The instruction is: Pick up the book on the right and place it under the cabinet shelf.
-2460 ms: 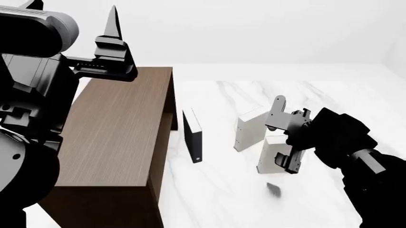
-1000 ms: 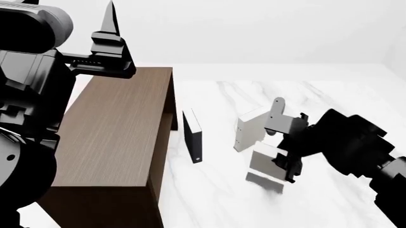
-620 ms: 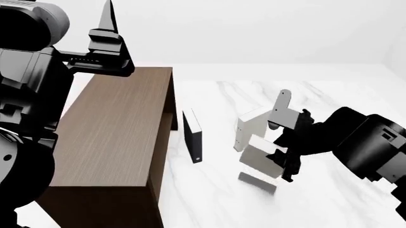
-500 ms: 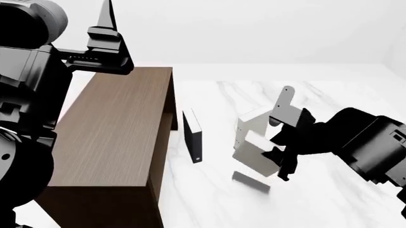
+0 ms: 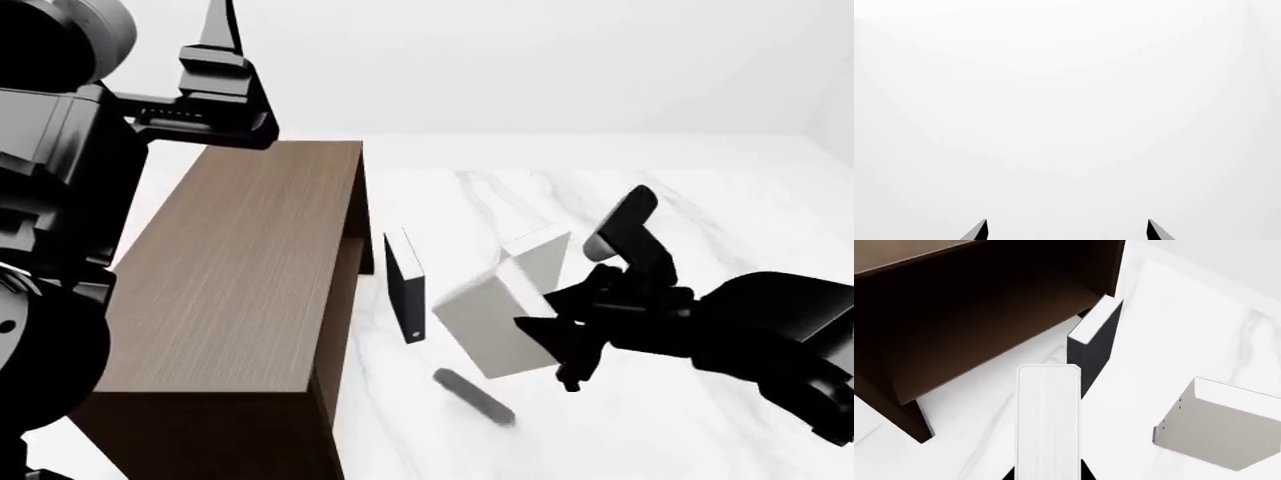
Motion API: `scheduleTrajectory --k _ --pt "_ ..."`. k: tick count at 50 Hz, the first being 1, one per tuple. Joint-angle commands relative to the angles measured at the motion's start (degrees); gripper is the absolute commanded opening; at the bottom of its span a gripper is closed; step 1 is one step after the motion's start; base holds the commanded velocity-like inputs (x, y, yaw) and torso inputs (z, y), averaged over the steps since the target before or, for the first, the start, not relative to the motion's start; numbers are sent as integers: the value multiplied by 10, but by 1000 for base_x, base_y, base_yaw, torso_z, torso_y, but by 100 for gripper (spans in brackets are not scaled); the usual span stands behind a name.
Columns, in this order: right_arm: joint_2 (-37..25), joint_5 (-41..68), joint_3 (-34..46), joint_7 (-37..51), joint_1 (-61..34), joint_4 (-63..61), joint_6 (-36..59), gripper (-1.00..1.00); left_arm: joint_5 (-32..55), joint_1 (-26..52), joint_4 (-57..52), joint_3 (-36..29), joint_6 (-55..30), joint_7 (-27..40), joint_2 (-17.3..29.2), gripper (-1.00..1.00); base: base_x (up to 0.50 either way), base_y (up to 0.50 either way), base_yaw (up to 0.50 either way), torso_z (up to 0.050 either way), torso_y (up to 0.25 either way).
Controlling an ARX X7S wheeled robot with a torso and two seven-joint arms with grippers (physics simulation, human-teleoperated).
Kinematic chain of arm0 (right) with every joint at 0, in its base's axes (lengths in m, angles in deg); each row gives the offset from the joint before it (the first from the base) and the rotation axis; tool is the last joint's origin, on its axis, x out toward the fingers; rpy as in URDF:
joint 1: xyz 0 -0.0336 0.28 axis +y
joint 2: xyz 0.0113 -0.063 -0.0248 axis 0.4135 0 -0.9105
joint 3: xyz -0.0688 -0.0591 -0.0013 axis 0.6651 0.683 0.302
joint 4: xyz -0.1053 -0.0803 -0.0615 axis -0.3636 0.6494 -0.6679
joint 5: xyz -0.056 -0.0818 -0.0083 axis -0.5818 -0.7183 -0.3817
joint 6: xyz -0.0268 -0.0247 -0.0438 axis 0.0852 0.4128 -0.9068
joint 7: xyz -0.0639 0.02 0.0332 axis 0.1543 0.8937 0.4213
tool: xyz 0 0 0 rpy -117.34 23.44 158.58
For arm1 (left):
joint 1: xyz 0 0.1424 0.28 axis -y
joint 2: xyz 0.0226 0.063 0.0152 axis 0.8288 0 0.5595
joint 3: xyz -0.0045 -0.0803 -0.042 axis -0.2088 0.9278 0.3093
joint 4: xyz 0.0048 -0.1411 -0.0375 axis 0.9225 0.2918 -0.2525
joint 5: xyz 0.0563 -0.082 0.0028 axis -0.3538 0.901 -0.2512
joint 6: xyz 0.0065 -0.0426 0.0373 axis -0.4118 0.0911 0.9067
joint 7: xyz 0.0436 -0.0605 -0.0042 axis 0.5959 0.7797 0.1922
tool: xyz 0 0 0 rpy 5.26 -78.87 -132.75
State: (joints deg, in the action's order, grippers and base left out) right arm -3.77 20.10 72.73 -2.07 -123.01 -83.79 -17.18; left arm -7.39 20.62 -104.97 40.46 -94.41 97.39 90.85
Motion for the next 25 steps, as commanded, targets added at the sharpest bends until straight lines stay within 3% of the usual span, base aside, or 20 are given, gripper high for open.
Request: scheduleTrajectory --k 1,25 --pt "-21 109 -90 59 85 -65 -42 -100 7 5 3 -6 8 6 4 100 0 0 0 0 0" --pt "-36 238 -190 127 260 -117 -162 -100 29 19 6 -4 13 19 12 100 0 0 0 0 1"
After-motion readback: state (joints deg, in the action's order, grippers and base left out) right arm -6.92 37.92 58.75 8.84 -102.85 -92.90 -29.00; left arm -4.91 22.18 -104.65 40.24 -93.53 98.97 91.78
